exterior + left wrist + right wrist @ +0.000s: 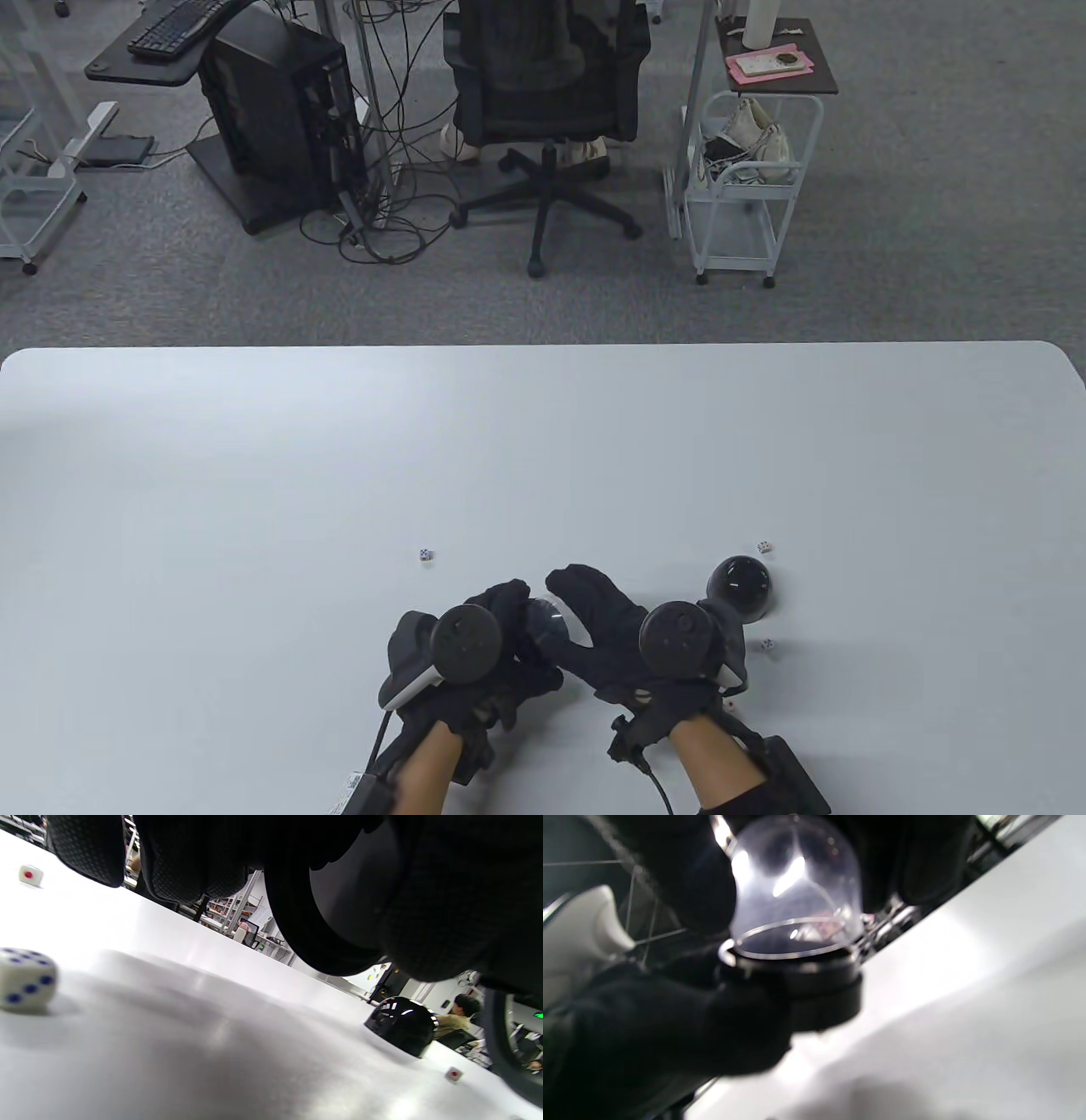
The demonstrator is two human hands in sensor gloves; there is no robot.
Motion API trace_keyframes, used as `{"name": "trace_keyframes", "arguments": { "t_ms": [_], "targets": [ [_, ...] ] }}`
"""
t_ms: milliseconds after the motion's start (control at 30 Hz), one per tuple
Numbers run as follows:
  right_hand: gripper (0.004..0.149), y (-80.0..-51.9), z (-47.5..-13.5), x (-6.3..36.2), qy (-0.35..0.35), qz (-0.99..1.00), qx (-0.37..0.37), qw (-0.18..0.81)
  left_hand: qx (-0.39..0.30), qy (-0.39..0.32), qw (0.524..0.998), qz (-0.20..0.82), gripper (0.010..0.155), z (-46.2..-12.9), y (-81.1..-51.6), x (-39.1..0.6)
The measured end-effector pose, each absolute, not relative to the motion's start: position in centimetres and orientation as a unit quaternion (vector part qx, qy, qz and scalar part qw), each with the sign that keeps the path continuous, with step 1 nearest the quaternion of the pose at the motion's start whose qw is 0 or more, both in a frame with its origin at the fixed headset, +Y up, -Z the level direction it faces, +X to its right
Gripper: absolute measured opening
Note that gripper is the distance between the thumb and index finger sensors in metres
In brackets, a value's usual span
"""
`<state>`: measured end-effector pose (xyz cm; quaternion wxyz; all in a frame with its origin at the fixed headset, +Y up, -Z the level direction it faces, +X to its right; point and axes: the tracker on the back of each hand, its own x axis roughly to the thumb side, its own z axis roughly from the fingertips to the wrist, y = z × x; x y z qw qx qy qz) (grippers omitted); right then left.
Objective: Shake dice in a dice shaker
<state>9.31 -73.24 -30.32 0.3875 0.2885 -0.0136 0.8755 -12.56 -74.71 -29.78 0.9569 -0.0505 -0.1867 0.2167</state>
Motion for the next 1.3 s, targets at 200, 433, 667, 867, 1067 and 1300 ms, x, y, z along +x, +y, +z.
{"name": "trace_keyframes", "arguments": {
  "t_ms": [200,433,667,867,1067,1300],
  "targets": [
    [0.070,-72.8,-31.8,10.7,-0.030,0.962,0.154,0.223,-0.035,-0.164,0.962,0.214,0.105,-29.7,-74.4,-13.1],
    [0.067,-74.4,-33.9,11.5,0.054,0.988,0.085,0.119,-0.036,-0.158,0.964,0.209,0.104,-29.8,-74.4,-13.1],
    [0.067,-75.3,-35.4,11.9,0.103,0.988,0.055,0.105,-0.037,-0.154,0.967,0.202,0.104,-29.8,-74.4,-13.1],
    [0.072,-75.2,-35.4,12.3,0.133,0.983,0.067,0.107,-0.042,-0.150,0.967,0.201,0.104,-29.8,-74.4,-13.1],
    [0.068,-71.1,-32.8,15.8,0.039,0.979,0.123,0.158,-0.041,-0.144,0.966,0.212,0.105,-29.8,-74.0,-12.8],
    [0.064,-70.6,-30.3,20.8,-0.029,0.971,0.142,0.189,-0.086,-0.115,0.976,0.161,0.105,-31.1,-73.7,-11.4]
  ]
}}
